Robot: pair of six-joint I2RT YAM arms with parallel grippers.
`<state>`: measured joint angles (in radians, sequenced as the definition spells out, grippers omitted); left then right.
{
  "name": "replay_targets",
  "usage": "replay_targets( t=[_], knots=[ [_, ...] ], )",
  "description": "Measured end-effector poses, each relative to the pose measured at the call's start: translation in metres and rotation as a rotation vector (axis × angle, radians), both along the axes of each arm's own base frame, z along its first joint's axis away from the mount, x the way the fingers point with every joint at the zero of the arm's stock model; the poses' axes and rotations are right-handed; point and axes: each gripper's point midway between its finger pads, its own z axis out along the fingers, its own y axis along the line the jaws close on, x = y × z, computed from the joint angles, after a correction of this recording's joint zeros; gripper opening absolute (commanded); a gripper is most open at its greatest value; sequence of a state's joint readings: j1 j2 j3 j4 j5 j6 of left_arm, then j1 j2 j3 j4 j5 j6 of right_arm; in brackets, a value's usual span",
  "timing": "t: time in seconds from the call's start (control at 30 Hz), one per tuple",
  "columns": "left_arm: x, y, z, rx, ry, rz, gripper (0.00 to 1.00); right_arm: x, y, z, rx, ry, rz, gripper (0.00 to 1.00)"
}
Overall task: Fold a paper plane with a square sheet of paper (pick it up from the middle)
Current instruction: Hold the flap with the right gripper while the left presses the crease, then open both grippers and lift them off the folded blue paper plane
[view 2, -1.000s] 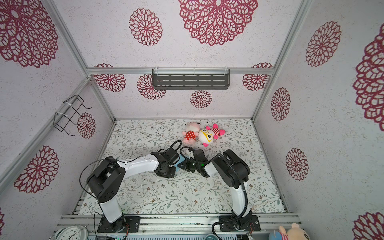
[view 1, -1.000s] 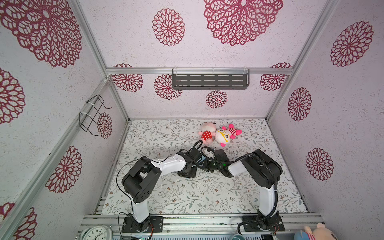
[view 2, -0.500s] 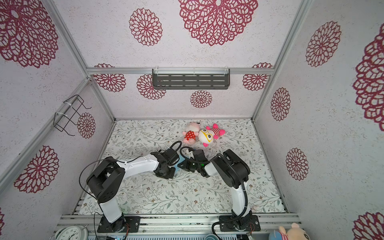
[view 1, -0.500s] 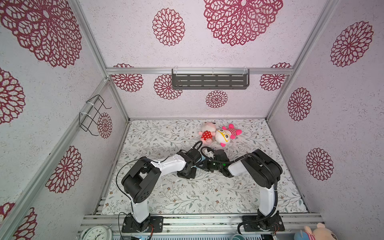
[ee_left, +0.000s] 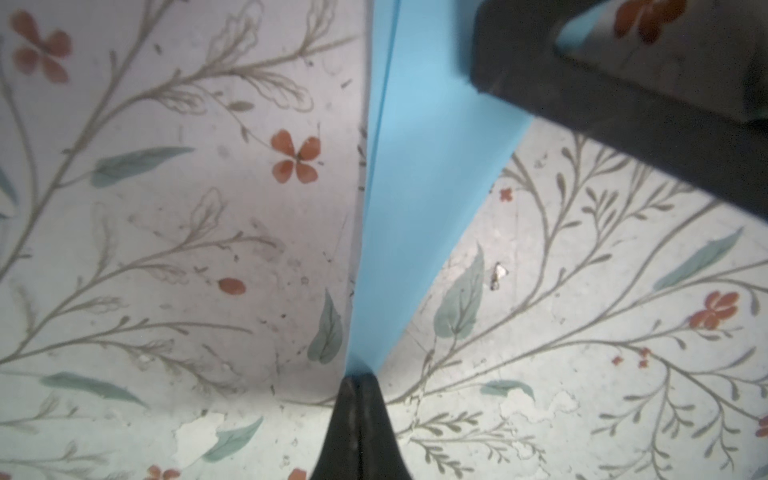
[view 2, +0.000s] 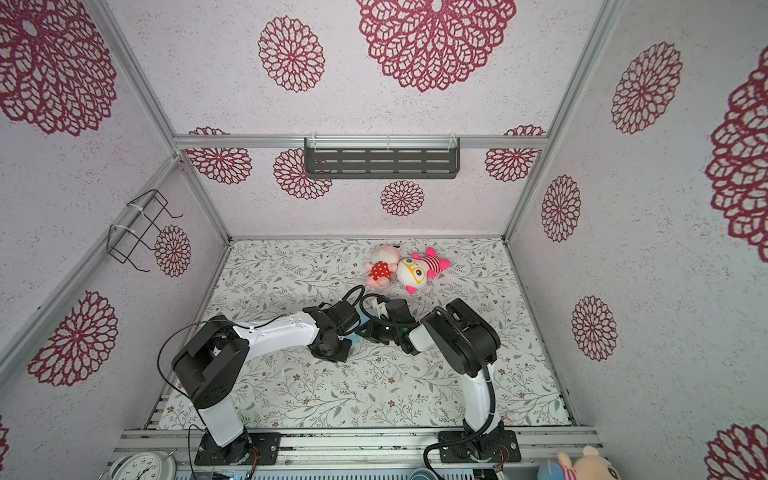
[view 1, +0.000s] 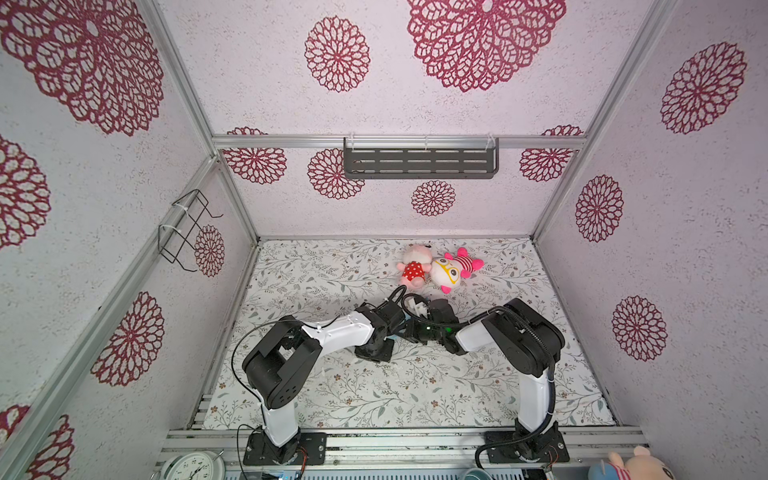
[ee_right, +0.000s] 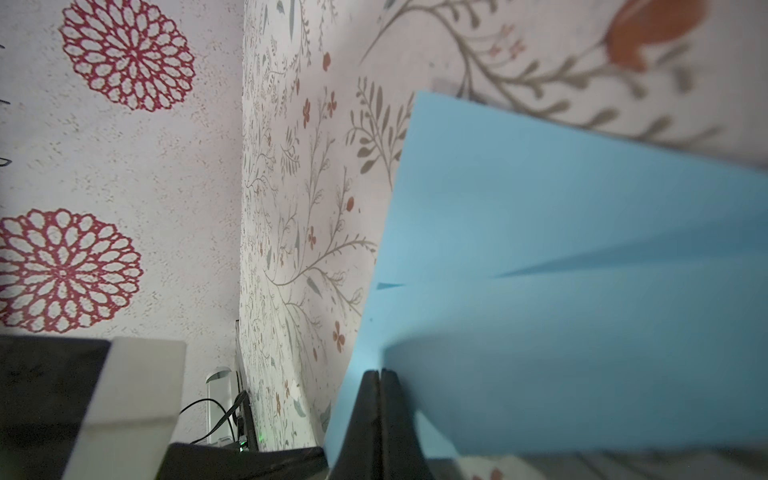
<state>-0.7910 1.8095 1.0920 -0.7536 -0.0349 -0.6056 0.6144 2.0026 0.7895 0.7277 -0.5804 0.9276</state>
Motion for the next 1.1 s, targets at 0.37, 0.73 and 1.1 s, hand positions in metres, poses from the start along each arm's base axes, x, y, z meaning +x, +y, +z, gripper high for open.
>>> replay_targets(
  t=[0.37, 0.73, 1.1],
  knots=[
    [-0.012, 0.014, 0.008, 0.027, 0.017, 0.009, 0.06, 0.000, 0.000, 0.001, 0.001, -0.002, 0.001, 0.01],
    [0.027, 0.057, 0.079, -0.170, -0.233, 0.195, 0.59, 0.006, -0.009, 0.038, -0.044, -0.067, -0.023, 0.39],
    [0.067, 0.126, 0.135, -0.263, -0.514, 0.407, 1.00, 0.031, -0.062, 0.104, -0.324, -0.235, -0.293, 0.58]
  ],
)
